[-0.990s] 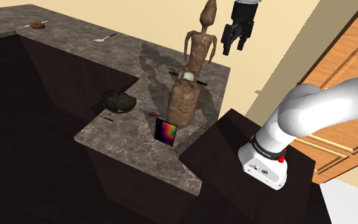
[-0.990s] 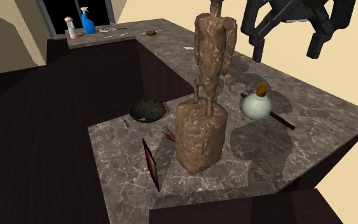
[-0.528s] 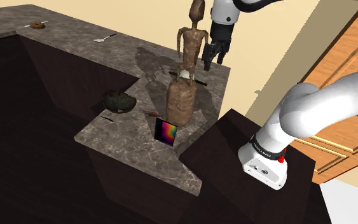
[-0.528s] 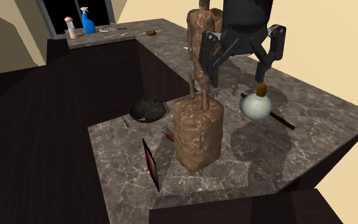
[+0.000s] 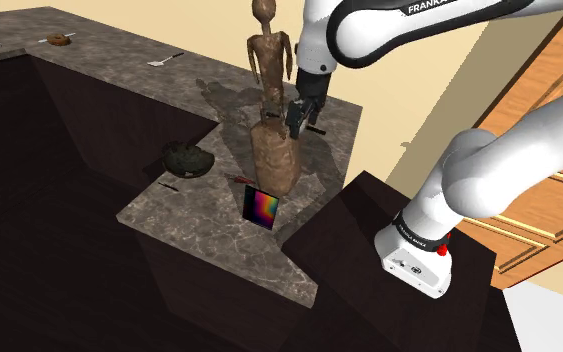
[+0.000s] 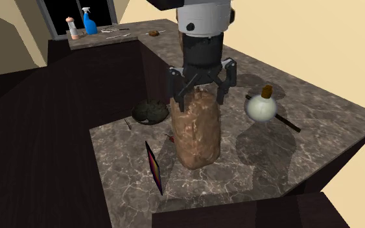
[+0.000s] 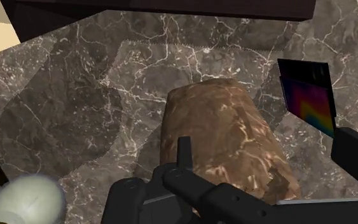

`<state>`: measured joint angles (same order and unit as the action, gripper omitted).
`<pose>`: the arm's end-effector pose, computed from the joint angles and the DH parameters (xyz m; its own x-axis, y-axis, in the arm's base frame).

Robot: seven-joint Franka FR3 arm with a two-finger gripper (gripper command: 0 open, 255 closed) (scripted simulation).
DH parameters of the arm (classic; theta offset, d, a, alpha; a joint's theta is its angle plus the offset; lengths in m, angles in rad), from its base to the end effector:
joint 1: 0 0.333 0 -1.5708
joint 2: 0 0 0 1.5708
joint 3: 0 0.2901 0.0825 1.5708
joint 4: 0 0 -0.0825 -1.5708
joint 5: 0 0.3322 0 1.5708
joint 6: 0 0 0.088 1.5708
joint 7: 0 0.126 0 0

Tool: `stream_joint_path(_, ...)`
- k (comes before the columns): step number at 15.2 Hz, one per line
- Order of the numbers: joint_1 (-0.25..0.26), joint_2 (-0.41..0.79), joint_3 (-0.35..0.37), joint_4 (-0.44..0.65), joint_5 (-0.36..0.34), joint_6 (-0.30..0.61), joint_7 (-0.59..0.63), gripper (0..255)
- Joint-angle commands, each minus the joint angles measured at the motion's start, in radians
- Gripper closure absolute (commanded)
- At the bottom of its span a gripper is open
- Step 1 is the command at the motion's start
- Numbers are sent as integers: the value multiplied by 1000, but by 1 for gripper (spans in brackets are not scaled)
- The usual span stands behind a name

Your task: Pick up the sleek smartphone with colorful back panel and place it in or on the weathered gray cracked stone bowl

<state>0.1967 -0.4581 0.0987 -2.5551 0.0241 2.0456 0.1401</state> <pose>0.3402 0.1048 0.4030 0.9901 0.1312 -0.0492 0.1327 -0.9907 0.0299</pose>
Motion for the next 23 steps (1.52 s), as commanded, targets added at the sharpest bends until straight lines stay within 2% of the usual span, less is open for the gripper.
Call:
stream_joint_path(1, 23, 57, 23, -7, 10, 52, 3, 0)
stream_joint_path(8, 86, 264, 100, 15, 18, 259, 15, 0)
stream_joint_path(13, 123, 426, 152, 61, -15, 389, 42, 0)
stream_joint_path(21, 125, 527, 151, 44, -58, 505, 73, 0)
stream_joint_path(23, 125, 527, 150, 44, -58, 505, 73, 0)
